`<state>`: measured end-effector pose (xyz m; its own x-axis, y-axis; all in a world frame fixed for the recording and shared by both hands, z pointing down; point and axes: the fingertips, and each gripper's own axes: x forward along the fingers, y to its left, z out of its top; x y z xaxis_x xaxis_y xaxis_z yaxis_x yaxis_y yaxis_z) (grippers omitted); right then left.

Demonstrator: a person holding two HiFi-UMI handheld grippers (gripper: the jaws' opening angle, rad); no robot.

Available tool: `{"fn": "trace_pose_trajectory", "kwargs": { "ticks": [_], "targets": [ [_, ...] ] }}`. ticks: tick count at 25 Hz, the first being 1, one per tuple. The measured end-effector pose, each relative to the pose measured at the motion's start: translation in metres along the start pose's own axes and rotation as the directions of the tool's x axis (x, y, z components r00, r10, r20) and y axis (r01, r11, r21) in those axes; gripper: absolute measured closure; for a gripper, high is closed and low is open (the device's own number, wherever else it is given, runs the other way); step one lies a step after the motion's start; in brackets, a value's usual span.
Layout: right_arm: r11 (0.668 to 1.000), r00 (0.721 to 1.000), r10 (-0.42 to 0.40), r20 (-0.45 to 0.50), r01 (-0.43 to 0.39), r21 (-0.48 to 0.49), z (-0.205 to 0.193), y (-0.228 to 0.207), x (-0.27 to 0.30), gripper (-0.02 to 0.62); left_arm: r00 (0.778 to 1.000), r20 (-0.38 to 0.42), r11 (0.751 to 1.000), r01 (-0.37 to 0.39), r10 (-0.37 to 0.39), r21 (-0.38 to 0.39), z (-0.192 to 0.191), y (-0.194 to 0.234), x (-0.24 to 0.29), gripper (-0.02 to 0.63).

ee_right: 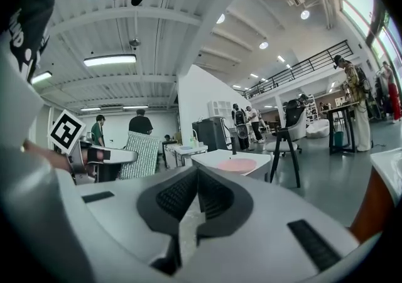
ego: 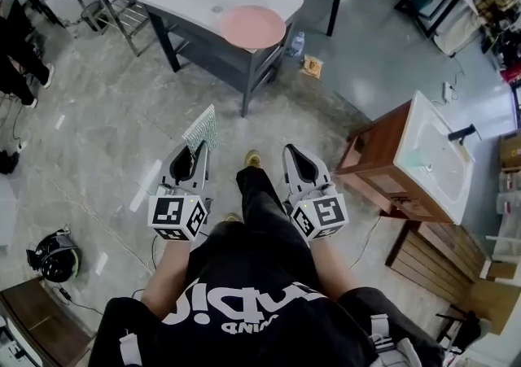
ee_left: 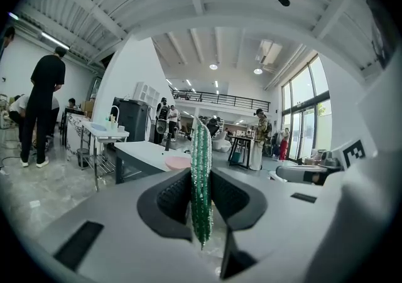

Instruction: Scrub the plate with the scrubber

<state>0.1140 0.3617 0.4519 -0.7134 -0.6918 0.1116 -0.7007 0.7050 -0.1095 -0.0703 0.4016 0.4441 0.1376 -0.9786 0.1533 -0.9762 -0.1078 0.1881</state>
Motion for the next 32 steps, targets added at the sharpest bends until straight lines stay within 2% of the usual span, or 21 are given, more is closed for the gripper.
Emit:
{"fn": "trace_pose_trajectory", "kwargs": {
  "ticks": [6,12,25,32],
  "targets": [
    [1.000,1.000,0.011,-0.013,-0.011,-0.005,-0.004,-0.023,0.042,0.575,1.000,0.003,1.000,0.009,-0.009,-0.013,0.004,0.023,0.040,0.511],
    [1.000,1.000,0.008,-0.019,-0.008,0.007,-0.001,-0.057,0.092,0.575,0.996,0.004,0.995,0.089,-0.089,-0.035,0.019,0.039,0.091,0.511],
    [0.999,0.999,0.024,-0.036,-0.023,0.033,0.032,-0.122,0.200,0.575,0.994,-0.018,0.992,0.107,-0.108,-0.060,0.064,0.073,0.207,0.511],
    [0.999,0.998,0.036,-0.051,-0.035,0.028,0.048,-0.172,0.257,0.575,0.993,-0.013,0.991,0.115,-0.116,-0.068,0.089,0.085,0.278,0.511]
  ]
}}
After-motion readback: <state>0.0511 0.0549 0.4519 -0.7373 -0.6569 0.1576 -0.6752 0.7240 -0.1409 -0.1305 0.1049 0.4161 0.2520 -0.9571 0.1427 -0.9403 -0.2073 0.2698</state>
